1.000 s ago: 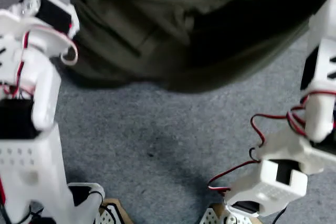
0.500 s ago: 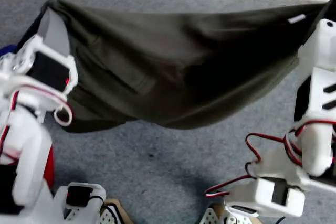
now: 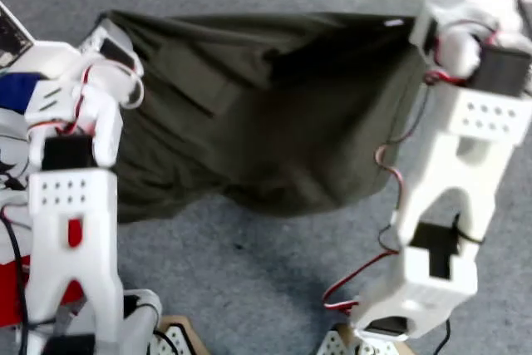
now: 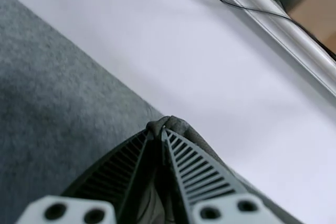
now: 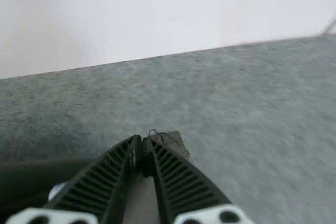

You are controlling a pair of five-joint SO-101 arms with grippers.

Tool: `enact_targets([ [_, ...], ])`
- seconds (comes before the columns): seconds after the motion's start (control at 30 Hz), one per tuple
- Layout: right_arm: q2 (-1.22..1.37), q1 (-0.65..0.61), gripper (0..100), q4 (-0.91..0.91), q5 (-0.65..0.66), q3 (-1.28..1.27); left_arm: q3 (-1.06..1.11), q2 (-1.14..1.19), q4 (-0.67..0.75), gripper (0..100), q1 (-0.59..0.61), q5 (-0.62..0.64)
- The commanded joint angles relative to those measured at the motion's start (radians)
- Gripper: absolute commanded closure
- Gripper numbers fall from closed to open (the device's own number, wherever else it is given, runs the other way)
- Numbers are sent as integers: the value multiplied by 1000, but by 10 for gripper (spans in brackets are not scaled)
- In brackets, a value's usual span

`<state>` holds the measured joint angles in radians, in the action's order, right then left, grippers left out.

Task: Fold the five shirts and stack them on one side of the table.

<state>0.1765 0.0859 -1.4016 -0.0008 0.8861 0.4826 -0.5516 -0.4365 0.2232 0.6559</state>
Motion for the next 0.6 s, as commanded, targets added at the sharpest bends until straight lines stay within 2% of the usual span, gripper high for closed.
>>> enact_targets([
  [0.0, 67, -76, 993, 166, 9, -5, -12, 96, 152, 993, 41, 9],
  [0.2, 282, -145, 993, 452, 9, -1, -28, 297, 367, 993, 82, 6],
  [0.57, 576, -186, 989, 872, 14, 1, -248, 618, 385, 983, 127, 5],
])
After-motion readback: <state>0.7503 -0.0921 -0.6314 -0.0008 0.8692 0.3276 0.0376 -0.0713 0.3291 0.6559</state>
